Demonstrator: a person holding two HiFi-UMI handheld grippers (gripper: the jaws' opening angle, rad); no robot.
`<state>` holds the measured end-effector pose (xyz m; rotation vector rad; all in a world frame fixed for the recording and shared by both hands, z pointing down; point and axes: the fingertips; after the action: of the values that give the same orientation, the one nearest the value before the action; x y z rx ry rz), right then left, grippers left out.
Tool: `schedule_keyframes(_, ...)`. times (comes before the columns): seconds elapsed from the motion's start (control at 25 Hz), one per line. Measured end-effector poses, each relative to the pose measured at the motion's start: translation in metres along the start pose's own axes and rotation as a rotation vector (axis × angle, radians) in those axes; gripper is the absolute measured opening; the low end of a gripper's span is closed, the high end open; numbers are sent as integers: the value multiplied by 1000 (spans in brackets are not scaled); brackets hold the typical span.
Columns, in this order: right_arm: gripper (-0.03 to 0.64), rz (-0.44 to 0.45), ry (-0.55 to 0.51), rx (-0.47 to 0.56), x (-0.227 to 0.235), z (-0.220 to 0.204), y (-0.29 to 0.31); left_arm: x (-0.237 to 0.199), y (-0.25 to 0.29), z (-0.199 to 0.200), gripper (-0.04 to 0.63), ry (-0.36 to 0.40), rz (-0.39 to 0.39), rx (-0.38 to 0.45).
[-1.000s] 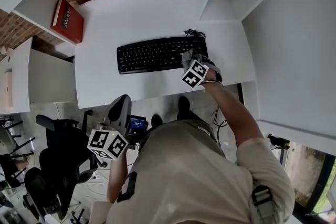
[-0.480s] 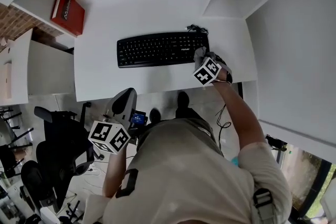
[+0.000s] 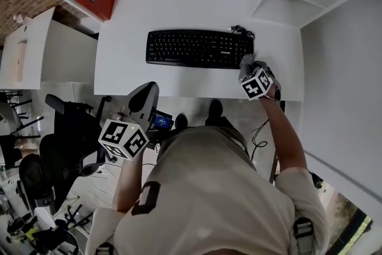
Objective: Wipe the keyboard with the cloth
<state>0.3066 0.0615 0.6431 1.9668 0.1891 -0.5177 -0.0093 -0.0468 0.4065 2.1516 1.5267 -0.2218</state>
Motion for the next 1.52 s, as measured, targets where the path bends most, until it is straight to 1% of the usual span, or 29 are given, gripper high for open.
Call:
schedule_keyframes(0.16, 26, 35, 6, 32, -4, 2, -1, 3, -1, 1, 5, 5, 50, 4)
schedule_keyframes(0.28, 26, 42, 14, 48, 4, -1, 1, 11, 7, 1, 5, 7, 69, 2)
schedule_keyframes(0.44, 26, 52, 56, 57, 13, -9, 6, 14, 10, -2, 5, -3, 96, -6)
schedule_keyframes(0.56, 26, 68, 56, 49, 17, -17, 12, 17, 17, -6, 5, -13, 119, -12)
schedule_keyframes(0.68, 25, 83, 47, 44, 18, -27, 17, 26, 25, -6, 5, -13, 125, -16)
schedule_keyframes(0.92, 26, 129, 73, 66, 20, -28, 17, 37, 37, -6, 5, -5, 130, -39)
schedule_keyframes(1.0, 26, 148, 106, 66, 22, -29, 17, 40, 40, -6, 5, 8, 126, -45)
schedule_keyframes(1.04, 26, 158, 140, 73, 24, -28, 15, 41, 41, -5, 5, 16, 126, -46)
schedule_keyframes(1.16, 26, 189, 280, 151, 32, -10, 0, 32, 37, -3, 5, 21, 134, -44)
schedule_keyframes(1.24, 26, 207, 338, 200, 33, 9, -13, 21, 32, -4, 5, 8, 139, -35)
schedule_keyframes(1.36, 26, 230, 340, 252, 20, 46, -31, -1, 22, -4, 5, -8, 131, -23)
schedule_keyframes(1.52, 26, 289, 298, 305, -24, 114, -48, -37, 7, 0, 5, -24, 94, -8)
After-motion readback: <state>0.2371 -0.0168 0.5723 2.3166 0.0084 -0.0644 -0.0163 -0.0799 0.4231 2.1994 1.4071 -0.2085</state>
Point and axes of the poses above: the fingertips, and each gripper's own axes: y forward along the fingers, x to its right, z out of its top, and after that the axes turned 6 degrees about -z, right-handed
